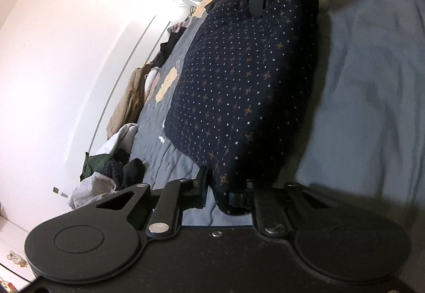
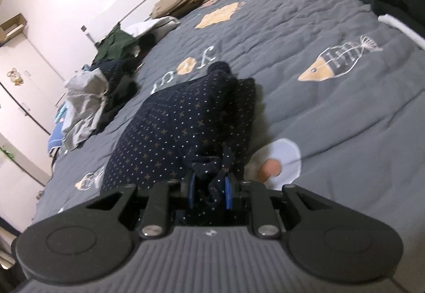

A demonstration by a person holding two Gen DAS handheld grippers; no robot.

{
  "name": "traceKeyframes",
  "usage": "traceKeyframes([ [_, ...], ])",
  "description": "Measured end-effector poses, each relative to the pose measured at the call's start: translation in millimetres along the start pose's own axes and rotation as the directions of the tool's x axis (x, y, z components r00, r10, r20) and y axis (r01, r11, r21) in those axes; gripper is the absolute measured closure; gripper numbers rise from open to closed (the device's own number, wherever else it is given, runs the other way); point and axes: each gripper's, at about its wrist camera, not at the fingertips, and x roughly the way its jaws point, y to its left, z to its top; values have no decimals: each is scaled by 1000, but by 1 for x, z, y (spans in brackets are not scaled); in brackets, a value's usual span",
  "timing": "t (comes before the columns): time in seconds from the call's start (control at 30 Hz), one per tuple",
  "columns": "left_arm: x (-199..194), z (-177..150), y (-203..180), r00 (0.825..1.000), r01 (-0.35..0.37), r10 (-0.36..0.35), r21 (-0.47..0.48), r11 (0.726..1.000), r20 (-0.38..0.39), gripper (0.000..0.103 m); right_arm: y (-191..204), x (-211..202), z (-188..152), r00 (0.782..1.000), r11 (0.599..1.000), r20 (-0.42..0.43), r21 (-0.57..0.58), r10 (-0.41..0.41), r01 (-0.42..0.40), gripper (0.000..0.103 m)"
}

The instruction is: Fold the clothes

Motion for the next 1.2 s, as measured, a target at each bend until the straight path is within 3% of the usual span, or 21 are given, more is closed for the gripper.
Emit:
traceKeyframes([
  [0.17, -13, -12, 17, 1000, 26, -26, -75, 997, 1, 94, 13, -2, -12, 1000, 1000, 1, -30, 3, -3, 83],
  [0.33, -3, -2, -3, 999, -30, 30, -2, 1000, 19, 87, 7, -3, -11, 998, 999, 44, 33, -33, 32, 83],
  [0.47, 7, 7, -18, 995, -89, 87, 43, 995, 40, 54, 8, -6, -10, 998, 999, 59, 40, -39, 36, 83],
  [0.5, 6, 7, -16, 996, -85, 83, 41, 996, 43, 50, 8, -6, -11, 997, 999, 60, 32, -38, 36, 83],
  [0.73, -12, 2, -4, 997, -34, 32, 15, 999, 70, 48, 2, -4, -6, 999, 1000, 32, 22, -17, 17, 83],
  [0.83, -21, -4, -8, 994, -13, 9, 38, 999, 110, 35, 3, -2, -4, 1000, 1000, 25, 2, -18, 18, 83],
  [0.97, -20, -2, -32, 993, -39, 27, 104, 994, 116, 34, 9, 2, -2, 999, 999, 32, -24, -36, 37, 83],
  [1.1, 3, 7, -23, 994, -70, 65, 50, 996, 92, 35, 11, 1, -2, 999, 998, 31, -41, -45, 46, 83],
  [1.2, 12, 11, -24, 996, -49, 45, 53, 997, 72, 36, 10, -3, -3, 999, 998, 25, -43, -35, 36, 82],
])
